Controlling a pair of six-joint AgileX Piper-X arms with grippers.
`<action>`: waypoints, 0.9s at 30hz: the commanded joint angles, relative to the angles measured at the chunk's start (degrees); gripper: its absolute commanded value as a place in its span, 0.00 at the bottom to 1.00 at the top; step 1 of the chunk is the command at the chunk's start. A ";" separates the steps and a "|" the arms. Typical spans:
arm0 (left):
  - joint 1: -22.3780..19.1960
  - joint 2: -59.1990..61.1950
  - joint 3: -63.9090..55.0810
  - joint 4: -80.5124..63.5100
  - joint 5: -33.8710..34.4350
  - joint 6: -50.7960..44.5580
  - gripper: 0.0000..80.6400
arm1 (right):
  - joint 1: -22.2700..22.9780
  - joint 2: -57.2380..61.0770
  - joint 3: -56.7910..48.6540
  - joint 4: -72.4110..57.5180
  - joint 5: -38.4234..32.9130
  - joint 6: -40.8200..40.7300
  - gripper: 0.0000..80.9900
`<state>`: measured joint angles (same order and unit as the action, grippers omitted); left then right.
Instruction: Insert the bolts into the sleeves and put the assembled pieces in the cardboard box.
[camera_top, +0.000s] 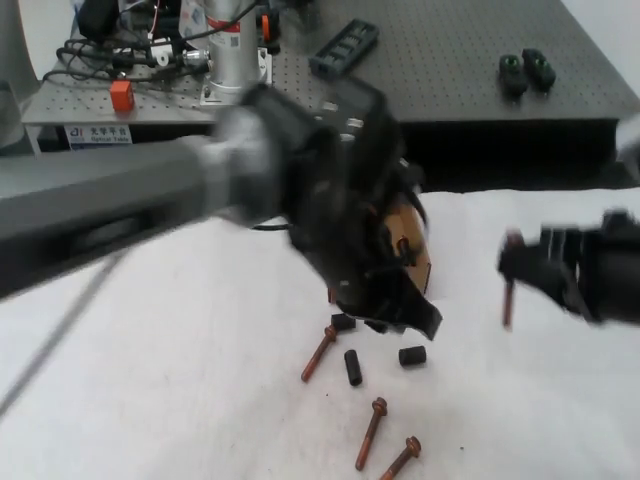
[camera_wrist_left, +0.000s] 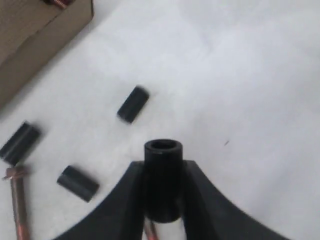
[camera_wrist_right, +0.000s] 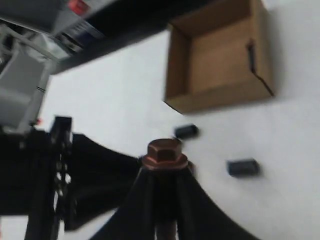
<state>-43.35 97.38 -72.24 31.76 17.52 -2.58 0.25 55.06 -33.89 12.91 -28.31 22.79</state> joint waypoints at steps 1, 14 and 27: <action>0.21 -7.32 11.96 -12.66 7.75 -1.43 0.01 | 3.93 -0.12 -0.20 -12.13 -2.31 5.52 0.01; 0.31 -20.69 29.14 -42.42 16.63 -12.58 0.01 | 12.61 1.86 -0.20 -20.04 -0.41 8.54 0.01; 0.31 -20.69 29.14 -46.77 14.35 -17.10 0.01 | 14.94 1.86 -0.20 -17.06 -1.09 8.04 0.01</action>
<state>-43.12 77.32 -42.40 -12.69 32.25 -19.12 14.67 56.81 -33.89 -4.90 -28.63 31.03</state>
